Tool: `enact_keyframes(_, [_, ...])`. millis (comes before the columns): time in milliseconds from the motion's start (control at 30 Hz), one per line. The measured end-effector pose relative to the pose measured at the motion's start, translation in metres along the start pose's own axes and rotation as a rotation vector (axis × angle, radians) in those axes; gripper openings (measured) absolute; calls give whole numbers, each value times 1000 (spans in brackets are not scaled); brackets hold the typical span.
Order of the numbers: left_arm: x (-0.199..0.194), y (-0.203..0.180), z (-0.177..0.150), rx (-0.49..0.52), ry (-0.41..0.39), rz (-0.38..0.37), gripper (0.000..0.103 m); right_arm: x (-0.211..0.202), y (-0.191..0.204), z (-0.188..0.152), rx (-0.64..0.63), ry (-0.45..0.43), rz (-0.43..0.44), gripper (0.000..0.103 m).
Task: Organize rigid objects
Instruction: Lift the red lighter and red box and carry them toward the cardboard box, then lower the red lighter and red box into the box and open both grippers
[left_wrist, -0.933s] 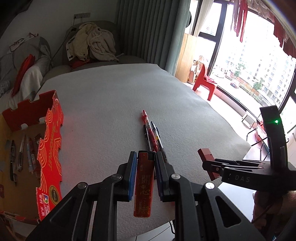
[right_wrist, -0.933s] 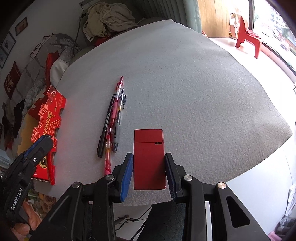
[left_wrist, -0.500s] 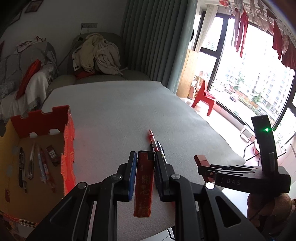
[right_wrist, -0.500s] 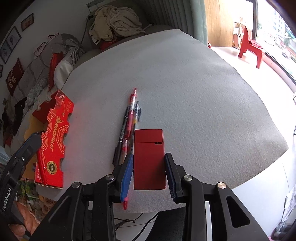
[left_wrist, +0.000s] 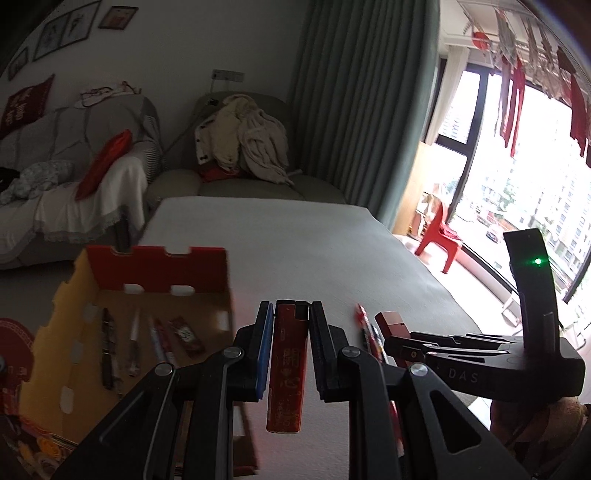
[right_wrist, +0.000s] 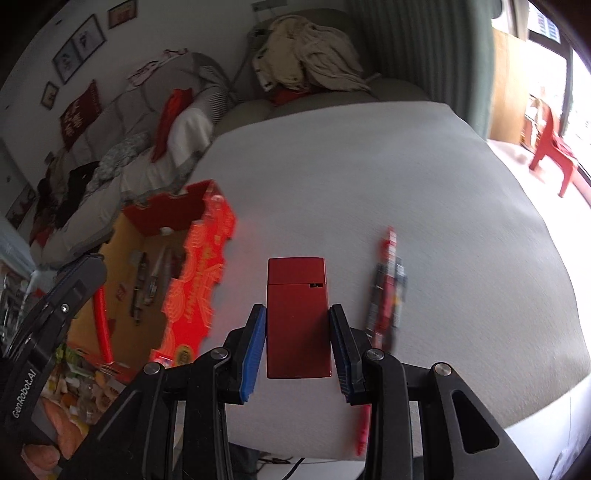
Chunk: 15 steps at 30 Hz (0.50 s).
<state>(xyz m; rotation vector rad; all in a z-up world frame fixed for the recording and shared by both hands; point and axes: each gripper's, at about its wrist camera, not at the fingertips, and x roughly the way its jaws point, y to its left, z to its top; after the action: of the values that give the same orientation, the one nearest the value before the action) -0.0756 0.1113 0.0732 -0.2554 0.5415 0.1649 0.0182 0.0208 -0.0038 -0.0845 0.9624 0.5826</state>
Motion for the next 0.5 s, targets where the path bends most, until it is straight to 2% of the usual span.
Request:
enact_keyframes(333, [-29,78,11,-87,-50,166,21,24,95,18,-167,11,154,36])
enact_keyframes(500, [-36,102,9,-115,-54,218,21,35,130,23,-225,23,213,36])
